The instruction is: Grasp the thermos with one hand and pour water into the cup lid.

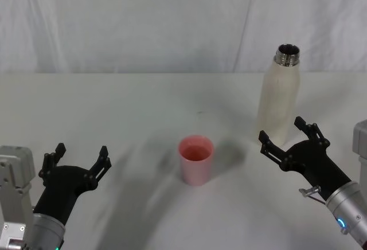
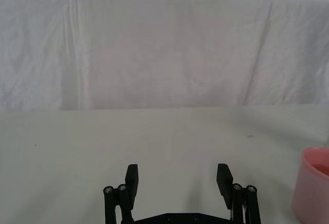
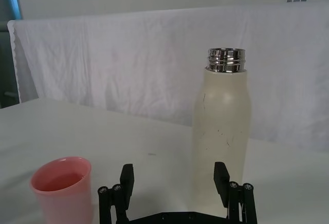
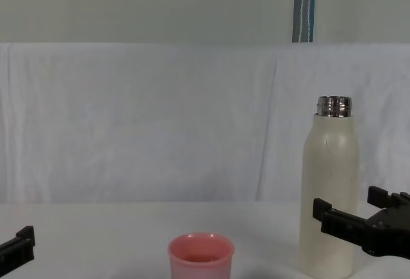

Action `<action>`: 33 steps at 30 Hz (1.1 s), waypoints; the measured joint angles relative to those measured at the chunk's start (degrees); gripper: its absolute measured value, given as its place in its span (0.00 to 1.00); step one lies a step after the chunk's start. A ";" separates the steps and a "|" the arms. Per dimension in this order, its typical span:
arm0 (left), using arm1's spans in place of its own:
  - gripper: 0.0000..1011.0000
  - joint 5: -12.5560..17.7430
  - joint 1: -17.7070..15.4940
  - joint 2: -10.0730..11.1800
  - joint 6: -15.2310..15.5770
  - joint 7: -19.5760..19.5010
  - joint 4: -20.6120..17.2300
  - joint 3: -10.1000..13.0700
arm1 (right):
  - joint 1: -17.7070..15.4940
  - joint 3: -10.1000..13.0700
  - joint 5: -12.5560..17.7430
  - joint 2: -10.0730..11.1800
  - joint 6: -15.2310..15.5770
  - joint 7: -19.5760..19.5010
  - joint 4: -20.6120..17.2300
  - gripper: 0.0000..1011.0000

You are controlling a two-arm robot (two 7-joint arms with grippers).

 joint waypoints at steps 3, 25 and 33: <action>0.99 0.00 0.00 0.00 0.00 0.00 0.00 0.00 | 0.00 0.01 -0.01 0.00 -0.01 0.00 0.00 0.99; 0.99 0.00 0.00 0.00 0.00 0.00 0.00 0.00 | -0.01 0.08 -0.11 0.00 -0.09 -0.03 0.00 0.99; 0.99 0.00 0.00 0.00 0.00 0.00 0.00 0.00 | 0.00 0.08 -0.11 0.00 -0.10 -0.07 0.00 0.99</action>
